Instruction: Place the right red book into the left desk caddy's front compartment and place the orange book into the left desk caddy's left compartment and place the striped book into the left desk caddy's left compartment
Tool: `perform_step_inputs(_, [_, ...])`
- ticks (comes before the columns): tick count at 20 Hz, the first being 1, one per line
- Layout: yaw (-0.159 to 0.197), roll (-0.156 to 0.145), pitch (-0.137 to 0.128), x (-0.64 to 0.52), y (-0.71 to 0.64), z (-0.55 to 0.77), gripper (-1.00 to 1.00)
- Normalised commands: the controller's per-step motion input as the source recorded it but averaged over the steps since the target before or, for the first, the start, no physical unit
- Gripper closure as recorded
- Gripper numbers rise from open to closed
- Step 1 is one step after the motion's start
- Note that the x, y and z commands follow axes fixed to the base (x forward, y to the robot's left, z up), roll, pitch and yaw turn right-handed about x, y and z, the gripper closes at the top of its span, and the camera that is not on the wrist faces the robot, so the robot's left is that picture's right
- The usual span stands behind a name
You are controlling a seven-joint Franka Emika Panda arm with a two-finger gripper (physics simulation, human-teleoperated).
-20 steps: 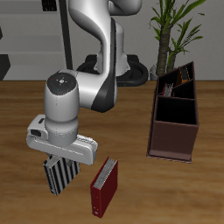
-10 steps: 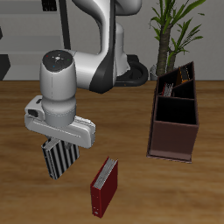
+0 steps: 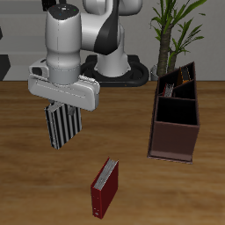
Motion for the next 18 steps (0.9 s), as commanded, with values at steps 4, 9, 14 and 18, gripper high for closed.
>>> perform_step_inputs(4, [0.060,0.015,-0.062,-0.34,0.08,0.27,1.00])
perform_step_inputs(9, [0.131,-0.040,-0.085,-0.50,0.17,0.07,1.00])
perform_step_inputs(14, [0.066,-0.006,-0.081,-0.43,0.12,0.23,1.00])
perform_step_inputs(18, [0.005,-0.083,-0.078,-0.48,0.01,0.42,1.00])
